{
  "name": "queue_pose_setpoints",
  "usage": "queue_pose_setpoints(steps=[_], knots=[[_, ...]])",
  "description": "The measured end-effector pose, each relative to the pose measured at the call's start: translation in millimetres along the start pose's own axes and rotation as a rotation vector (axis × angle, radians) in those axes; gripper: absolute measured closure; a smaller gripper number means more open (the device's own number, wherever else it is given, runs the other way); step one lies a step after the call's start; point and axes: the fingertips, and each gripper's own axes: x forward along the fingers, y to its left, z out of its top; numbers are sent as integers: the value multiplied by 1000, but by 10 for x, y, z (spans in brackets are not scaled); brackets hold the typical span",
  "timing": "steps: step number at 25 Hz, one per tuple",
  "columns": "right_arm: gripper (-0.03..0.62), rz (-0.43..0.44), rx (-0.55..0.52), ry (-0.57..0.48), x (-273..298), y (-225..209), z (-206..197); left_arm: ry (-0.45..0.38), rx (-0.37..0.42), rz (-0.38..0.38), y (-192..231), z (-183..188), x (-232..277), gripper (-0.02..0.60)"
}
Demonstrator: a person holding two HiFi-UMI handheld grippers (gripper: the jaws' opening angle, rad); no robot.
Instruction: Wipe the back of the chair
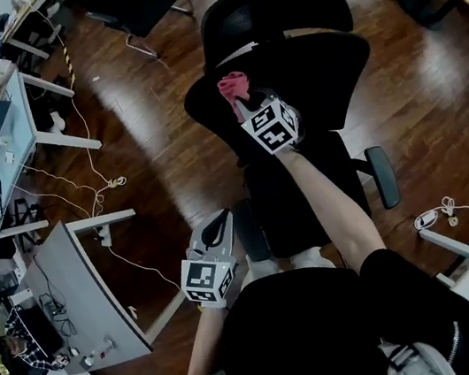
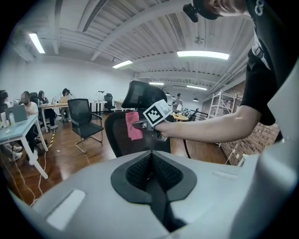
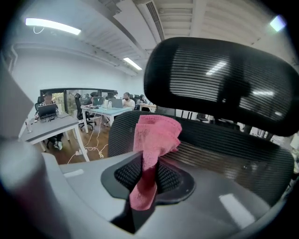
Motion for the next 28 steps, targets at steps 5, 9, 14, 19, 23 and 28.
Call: queue_pose_setpoints(steps=[5, 9, 14, 19, 23, 28], knots=[[523, -128, 83, 25, -387, -830, -453, 10, 29, -67, -226, 146, 340, 589], [523, -267, 160, 52, -813, -1666, -886, 15, 58, -136, -523, 272, 610, 589], [523, -444, 253, 90, -1348, -2523, -1422, 25, 77, -190, -853, 288, 831, 589], [523, -523, 327, 129, -1518, -2749, -1812, 55, 74, -207, -922, 191, 866, 589], [523, -453, 247, 138, -1252, -2398, -1735, 53, 69, -203, -850, 154, 918, 589], [523, -285, 165, 122, -691, -1423, -1429, 37, 48, -168, -672, 53, 732, 589]])
